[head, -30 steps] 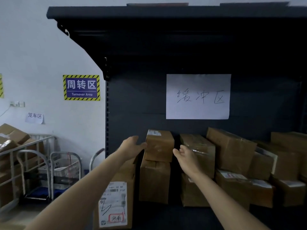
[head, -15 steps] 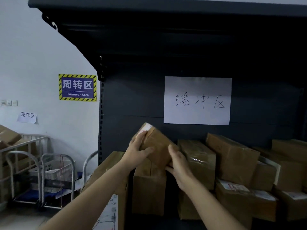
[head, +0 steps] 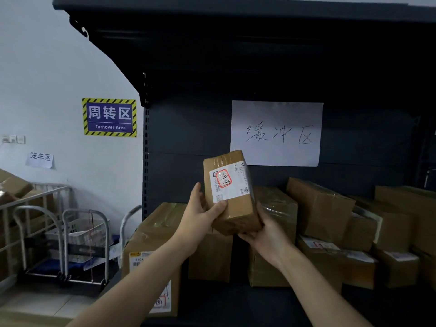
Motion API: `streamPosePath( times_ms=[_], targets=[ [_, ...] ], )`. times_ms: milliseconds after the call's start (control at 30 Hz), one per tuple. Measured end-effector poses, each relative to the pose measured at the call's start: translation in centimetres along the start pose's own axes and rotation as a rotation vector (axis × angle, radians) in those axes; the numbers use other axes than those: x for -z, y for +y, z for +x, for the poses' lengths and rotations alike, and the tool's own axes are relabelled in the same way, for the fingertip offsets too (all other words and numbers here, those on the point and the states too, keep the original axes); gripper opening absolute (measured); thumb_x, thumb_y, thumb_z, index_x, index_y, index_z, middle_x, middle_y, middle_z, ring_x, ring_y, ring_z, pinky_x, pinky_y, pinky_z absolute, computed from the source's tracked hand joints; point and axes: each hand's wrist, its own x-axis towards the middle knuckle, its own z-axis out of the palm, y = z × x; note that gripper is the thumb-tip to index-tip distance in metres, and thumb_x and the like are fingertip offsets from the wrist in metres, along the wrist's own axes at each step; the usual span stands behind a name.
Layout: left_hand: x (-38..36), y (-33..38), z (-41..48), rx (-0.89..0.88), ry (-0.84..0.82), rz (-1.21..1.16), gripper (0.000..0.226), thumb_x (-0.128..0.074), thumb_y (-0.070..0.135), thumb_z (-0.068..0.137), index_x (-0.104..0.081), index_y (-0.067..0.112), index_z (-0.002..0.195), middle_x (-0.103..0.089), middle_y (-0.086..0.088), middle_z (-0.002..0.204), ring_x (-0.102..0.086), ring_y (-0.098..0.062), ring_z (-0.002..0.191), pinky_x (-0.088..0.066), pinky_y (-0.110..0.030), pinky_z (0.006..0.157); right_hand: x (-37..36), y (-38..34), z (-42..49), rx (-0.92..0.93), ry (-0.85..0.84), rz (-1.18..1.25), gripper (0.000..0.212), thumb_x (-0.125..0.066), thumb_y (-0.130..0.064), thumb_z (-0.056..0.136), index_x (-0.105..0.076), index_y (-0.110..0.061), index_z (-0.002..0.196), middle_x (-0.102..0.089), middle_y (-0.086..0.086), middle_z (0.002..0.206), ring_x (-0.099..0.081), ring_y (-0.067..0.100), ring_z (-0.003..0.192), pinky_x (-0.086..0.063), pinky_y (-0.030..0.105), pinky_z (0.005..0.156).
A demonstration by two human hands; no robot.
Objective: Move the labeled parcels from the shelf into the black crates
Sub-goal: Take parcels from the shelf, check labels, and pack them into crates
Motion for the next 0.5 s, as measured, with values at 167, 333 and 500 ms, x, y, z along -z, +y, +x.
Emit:
streamPosePath(
  times_ms=[167,333,500],
  targets=[
    [-0.4,0.9,-1.2,0.07,-0.08,0.079,0.056,-0.063,0.022,0.086,-0.039,0.02,0.137,-0.057,-0.001,0.127,-0.057,-0.019,0.116,-0.051,-0.041,0.096,0.9,0.0,-1.6,0.058,0.008,-0.138,0.052,-0.051,-0.052,0.082,-0.051,-0.031,0.129,-0.067,-0.002,0.118,-0.064,0.015,0.107,-0.053,0.029,0.075],
    [0.1,-0.5,-3.4,0.037,-0.104,0.297,0.063,-0.068,0.024,0.083,-0.033,0.028,0.135,-0.052,0.007,0.129,-0.049,-0.016,0.123,-0.044,-0.042,0.104,1.4,0.5,-3.9,0.173,0.156,-0.548,0.046,-0.05,-0.051,0.086,-0.044,-0.04,0.131,-0.054,-0.011,0.129,-0.05,0.008,0.114,-0.039,0.029,0.093],
    [0.4,-3.2,-5.8,-0.074,-0.082,0.479,0.08,-0.072,0.018,0.08,-0.024,0.026,0.143,-0.05,0.025,0.115,-0.047,0.002,0.115,-0.044,-0.018,0.094,1.4,1.5,-6.8,0.151,0.049,-0.628,0.038,-0.05,-0.06,0.077,-0.046,-0.062,0.115,-0.053,-0.039,0.113,-0.046,-0.012,0.111,-0.036,0.017,0.092]
  ],
)
